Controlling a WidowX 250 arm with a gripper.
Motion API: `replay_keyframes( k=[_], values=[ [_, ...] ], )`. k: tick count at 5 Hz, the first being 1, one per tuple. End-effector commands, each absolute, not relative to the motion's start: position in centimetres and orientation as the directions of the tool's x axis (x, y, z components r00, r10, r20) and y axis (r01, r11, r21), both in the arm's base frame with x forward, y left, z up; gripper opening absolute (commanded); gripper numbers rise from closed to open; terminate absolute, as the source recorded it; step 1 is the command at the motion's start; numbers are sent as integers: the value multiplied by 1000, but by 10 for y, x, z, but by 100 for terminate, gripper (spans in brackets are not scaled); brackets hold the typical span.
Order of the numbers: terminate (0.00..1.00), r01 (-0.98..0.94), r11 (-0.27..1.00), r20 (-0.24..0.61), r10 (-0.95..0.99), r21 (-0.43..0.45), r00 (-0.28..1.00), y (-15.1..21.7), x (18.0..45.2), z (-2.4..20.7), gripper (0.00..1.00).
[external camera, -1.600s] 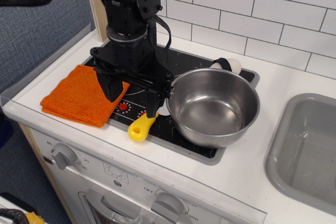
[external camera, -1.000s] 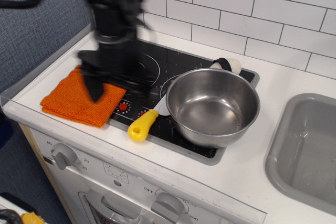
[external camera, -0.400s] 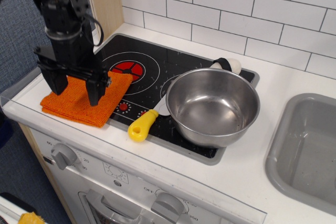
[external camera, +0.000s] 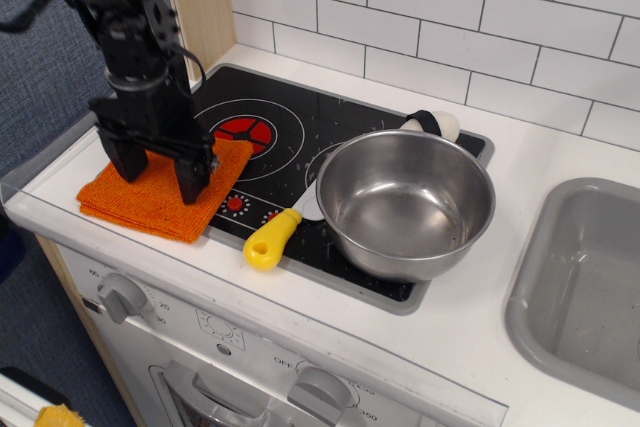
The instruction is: Move the towel to the upper part of cooktop
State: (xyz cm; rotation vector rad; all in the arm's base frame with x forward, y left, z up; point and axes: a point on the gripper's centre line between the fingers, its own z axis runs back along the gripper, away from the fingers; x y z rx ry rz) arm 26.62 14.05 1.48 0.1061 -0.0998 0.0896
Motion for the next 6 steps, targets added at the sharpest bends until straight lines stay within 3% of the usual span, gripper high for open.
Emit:
replay_keyframes(
  k=[1, 2, 4, 5, 6],
  values=[
    [0, -44, 996, 105, 36, 72, 994, 141, 292, 2, 100],
    [0, 25, 1000, 145, -26, 8, 989, 123, 331, 1, 100],
    [0, 189, 981, 215, -177, -37, 961, 68, 403, 8, 100],
    [0, 232, 972, 206, -224, -17, 952, 50, 411, 7, 100],
    [0, 178, 984, 169, -180, 29, 969, 57, 406, 4, 100]
  ],
)
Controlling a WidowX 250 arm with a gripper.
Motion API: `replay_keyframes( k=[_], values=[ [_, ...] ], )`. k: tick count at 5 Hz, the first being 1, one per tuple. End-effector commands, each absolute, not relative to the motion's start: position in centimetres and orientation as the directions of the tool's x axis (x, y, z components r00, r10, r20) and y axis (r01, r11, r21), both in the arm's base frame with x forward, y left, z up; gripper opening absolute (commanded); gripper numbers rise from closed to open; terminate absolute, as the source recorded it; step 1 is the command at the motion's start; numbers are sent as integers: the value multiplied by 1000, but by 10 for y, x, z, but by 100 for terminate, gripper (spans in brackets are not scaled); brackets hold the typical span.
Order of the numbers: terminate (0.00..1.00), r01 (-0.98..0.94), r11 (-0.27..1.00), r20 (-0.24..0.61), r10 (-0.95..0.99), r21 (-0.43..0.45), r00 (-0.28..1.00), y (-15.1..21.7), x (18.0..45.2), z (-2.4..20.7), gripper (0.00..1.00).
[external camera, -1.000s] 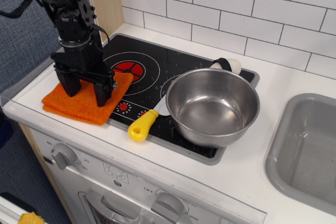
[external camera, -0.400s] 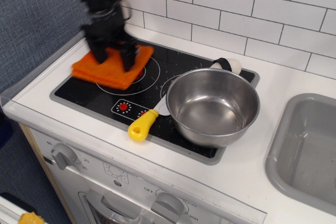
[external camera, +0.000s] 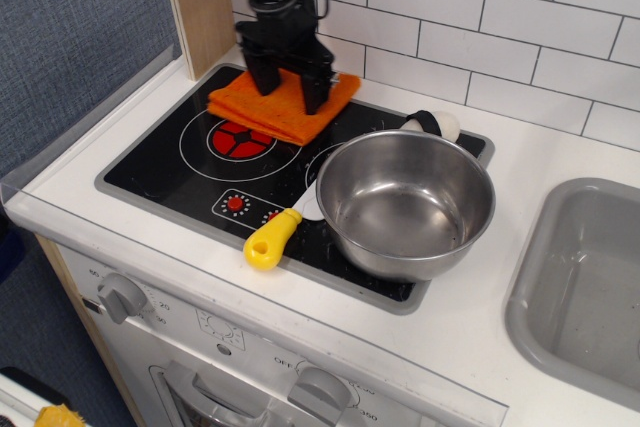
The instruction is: Move the towel to the upper part of cooktop
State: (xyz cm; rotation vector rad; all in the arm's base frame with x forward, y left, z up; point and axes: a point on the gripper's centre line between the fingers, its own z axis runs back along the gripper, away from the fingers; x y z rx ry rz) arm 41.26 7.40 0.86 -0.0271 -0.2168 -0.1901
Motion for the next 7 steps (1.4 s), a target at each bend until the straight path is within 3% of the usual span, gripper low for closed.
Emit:
replay_keyframes(
  k=[1, 3, 6, 7],
  values=[
    [0, 113, 992, 205, -123, 59, 971, 69, 405, 30, 100],
    [0, 79, 995, 314, -92, 56, 945, 69, 400, 107, 100],
    [0, 115, 993, 283, -120, 34, 952, 64, 388, 105, 100],
    [100, 115, 993, 283, -120, 34, 952, 64, 388, 105, 100]
  ],
)
